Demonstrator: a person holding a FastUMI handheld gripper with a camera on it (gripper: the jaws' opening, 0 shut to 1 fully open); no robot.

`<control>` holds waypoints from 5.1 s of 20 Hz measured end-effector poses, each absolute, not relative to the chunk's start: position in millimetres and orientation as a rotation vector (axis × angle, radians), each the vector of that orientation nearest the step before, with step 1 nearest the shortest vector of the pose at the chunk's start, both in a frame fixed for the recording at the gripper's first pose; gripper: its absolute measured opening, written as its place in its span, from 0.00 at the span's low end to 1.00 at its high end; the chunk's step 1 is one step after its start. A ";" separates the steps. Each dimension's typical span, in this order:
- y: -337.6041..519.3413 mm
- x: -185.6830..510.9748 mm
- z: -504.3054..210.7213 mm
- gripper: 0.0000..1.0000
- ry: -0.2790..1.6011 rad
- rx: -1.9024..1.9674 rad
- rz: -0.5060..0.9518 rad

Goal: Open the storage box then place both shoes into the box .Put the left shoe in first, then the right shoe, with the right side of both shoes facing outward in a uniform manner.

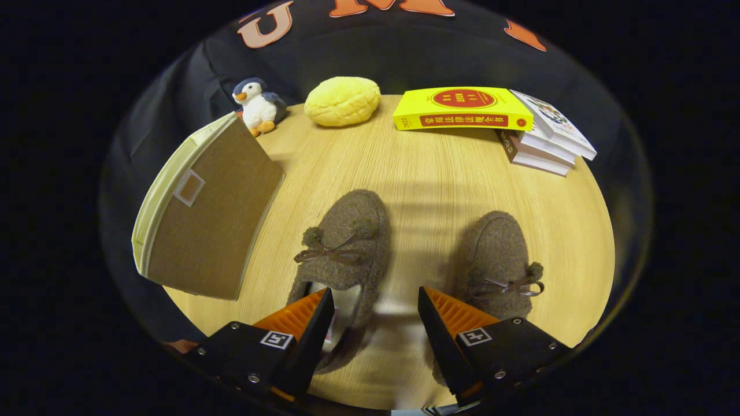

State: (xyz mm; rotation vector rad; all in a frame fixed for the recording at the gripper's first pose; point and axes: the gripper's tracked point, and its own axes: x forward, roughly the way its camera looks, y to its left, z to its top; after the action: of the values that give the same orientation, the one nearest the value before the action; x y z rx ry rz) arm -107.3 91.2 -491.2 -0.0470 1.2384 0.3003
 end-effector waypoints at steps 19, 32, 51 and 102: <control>124.2 -108.0 -499.5 0.04 1.394 0.224 0.253; 223.0 -63.6 -335.0 0.04 1.242 0.271 0.318; 422.7 -79.1 -467.7 0.04 1.492 0.065 0.282; -58.7 -100.5 -524.4 0.33 1.280 0.248 0.127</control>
State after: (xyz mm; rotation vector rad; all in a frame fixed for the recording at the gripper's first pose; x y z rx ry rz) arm -100.5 -58.7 -524.4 0.2476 1.2796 0.1266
